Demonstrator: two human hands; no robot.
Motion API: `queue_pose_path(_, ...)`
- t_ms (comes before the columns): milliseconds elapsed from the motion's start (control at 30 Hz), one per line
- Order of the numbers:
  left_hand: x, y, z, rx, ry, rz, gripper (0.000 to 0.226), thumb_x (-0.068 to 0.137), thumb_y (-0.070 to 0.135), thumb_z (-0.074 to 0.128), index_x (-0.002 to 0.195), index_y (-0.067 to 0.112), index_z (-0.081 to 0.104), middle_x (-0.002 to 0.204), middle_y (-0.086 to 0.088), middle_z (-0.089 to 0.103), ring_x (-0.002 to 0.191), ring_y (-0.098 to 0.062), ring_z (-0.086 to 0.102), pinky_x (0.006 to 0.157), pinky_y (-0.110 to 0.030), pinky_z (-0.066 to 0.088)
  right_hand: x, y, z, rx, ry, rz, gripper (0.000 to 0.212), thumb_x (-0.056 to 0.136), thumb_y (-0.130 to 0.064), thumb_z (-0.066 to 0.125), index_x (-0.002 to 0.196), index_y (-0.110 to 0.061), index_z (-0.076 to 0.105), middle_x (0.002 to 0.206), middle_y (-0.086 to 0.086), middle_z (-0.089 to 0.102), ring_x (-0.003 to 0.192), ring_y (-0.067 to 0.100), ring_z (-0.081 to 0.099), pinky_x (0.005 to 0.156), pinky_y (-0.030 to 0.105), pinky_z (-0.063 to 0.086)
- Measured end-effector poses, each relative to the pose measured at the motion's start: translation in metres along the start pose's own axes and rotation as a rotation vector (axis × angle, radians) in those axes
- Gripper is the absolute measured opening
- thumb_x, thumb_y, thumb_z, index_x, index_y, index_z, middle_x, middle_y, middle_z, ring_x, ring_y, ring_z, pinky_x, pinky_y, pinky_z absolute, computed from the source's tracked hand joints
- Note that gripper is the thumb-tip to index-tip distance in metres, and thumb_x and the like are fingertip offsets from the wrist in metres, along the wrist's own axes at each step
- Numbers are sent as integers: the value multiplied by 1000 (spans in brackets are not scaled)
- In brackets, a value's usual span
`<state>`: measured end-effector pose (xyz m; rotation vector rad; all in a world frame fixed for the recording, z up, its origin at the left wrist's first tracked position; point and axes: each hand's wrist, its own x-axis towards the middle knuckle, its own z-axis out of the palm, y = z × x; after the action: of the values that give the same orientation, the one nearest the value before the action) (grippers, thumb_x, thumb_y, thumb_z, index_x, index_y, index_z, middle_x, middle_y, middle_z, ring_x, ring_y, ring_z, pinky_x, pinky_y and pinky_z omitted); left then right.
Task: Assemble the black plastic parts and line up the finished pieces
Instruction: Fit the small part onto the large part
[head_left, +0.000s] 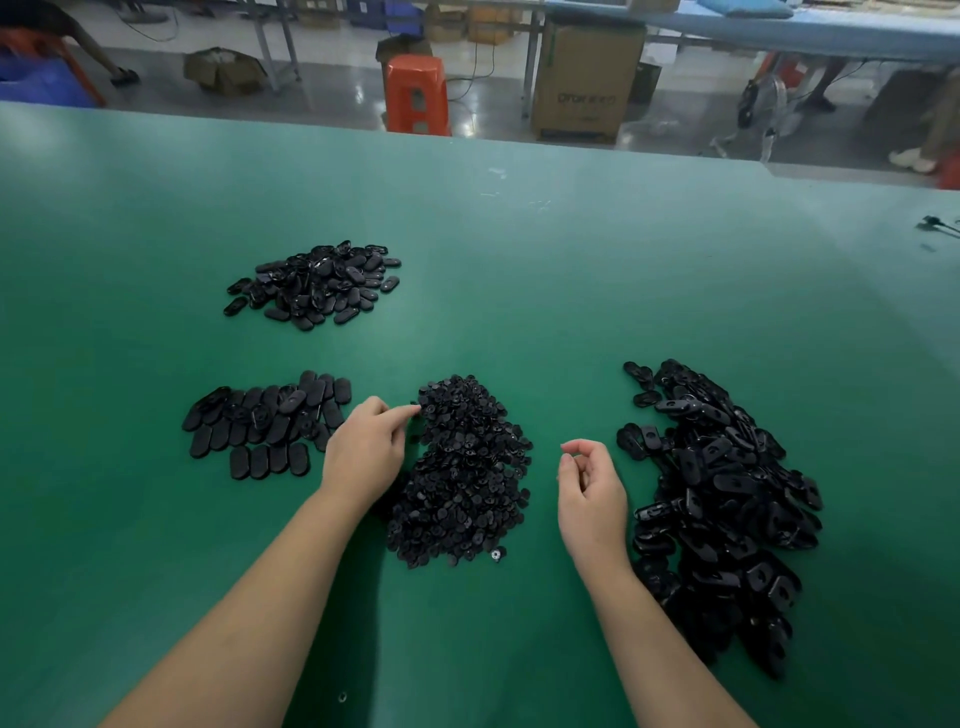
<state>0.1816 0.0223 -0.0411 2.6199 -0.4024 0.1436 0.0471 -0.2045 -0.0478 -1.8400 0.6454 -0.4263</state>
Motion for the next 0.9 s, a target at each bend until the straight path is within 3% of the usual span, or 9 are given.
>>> queue_pose_path(167, -7, -8, 5, -58, 54, 37, 27, 92, 10, 64, 108, 27, 77, 88, 7, 52, 71, -15, 51, 54, -30, 46, 0, -2, 1, -35, -23, 3, 17, 102, -18, 53, 95, -33, 56, 73, -8, 59, 50, 4, 41, 49, 25, 36)
queue_pose_path(300, -4, -11, 4, -123, 39, -3, 8, 92, 25, 69, 97, 28, 74, 89, 15, 51, 63, -6, 52, 53, -27, 44, 4, -8, -1, -97, -80, 21, 16, 102, -19, 54, 94, -32, 57, 75, -9, 59, 55, 4, 46, 51, 23, 39)
queue_pose_path(367, -2, -11, 4, -146, 40, -19, 1, 90, 29, 72, 90, 29, 71, 88, 15, 52, 64, -7, 53, 55, -30, 48, 12, -13, -8, -164, -90, 11, 15, 103, -20, 52, 94, -30, 59, 85, -7, 63, 65, 7, 55, 54, 18, 42)
queue_pose_path(467, 0, -12, 5, -170, 50, -29, 8, 89, 30, 74, 83, 28, 69, 87, 13, 53, 67, -9, 54, 59, -37, 52, 31, -22, -29, -567, -42, -87, 17, 104, -23, 51, 116, -24, 63, 116, -1, 56, 75, 8, 59, 67, 26, 51)
queue_pose_path(567, 0, -11, 6, -174, 73, -24, 7, 92, 28, 72, 87, 23, 72, 87, 13, 54, 68, -7, 54, 59, -35, 50, 53, -28, -52, -888, -18, -73, 37, 104, -28, 52, 139, -16, 54, 129, 6, 47, 77, 16, 58, 67, 29, 42)
queue_pose_path(700, -3, -11, 8, -156, 100, 7, 7, 94, 25, 69, 93, 20, 73, 90, 13, 54, 65, -3, 53, 55, -28, 46, 71, -29, -65, -1091, -125, 10, 34, 103, -32, 55, 131, -12, 55, 129, 10, 46, 84, 24, 56, 69, 31, 42)
queue_pose_path(900, -2, -13, 12, -161, 134, -32, 10, 91, 20, 73, 94, 12, 76, 90, 8, 55, 74, -11, 54, 69, -30, 48, 74, -23, -68, -1136, -131, -4, 26, 103, -31, 56, 122, -15, 60, 116, 7, 54, 80, 22, 50, 68, 30, 42)
